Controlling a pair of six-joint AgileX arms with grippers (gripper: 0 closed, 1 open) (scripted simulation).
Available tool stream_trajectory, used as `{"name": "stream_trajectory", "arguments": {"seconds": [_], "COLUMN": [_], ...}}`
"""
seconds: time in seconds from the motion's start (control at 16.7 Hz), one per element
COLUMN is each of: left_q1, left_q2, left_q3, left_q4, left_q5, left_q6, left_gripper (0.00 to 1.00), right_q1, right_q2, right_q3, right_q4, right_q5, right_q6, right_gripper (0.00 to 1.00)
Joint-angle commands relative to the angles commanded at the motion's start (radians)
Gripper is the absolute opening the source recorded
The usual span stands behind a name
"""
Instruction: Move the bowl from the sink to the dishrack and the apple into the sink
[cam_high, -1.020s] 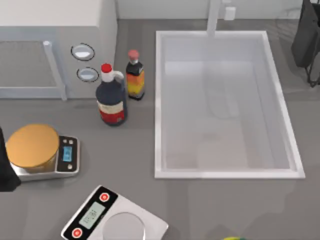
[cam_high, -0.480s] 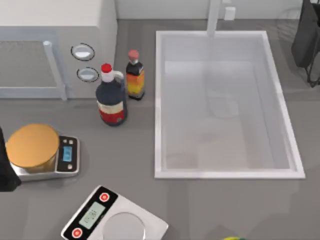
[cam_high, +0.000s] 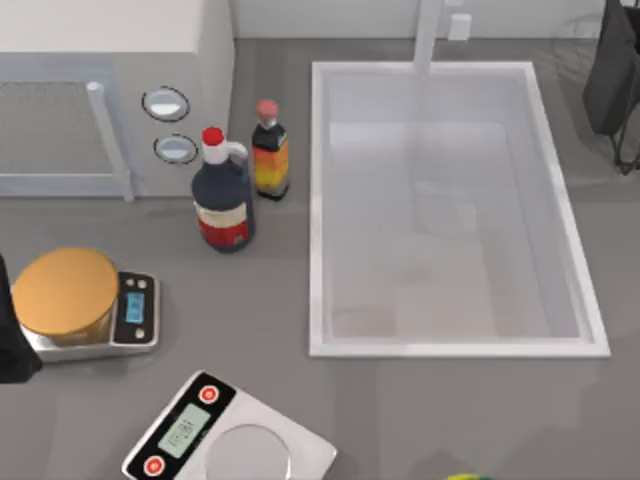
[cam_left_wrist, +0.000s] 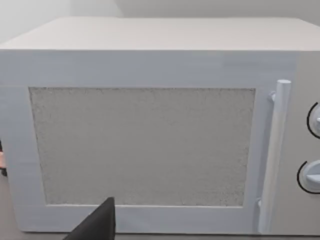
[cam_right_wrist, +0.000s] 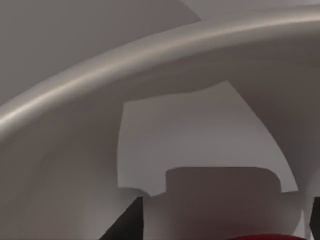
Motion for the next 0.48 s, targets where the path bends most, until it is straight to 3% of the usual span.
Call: {"name": "stream_trajectory", "arguments": {"seconds": [0.24, 0.48], "left_q1": [0.000, 0.000], "left_q2": [0.000, 0.000], "left_q3": [0.000, 0.000], "left_q4": [0.000, 0.000], "left_q5": [0.000, 0.000], "left_q6": [0.000, 0.000], "left_gripper": [1.00, 1.00], "right_q1": [0.000, 0.000], "right_q2": [0.000, 0.000], "right_q3": [0.000, 0.000], "right_q4": [0.000, 0.000], "right_q5": [0.000, 0.000], "right_q6": [0.000, 0.000], "right_gripper": [0.02, 0.00]}}
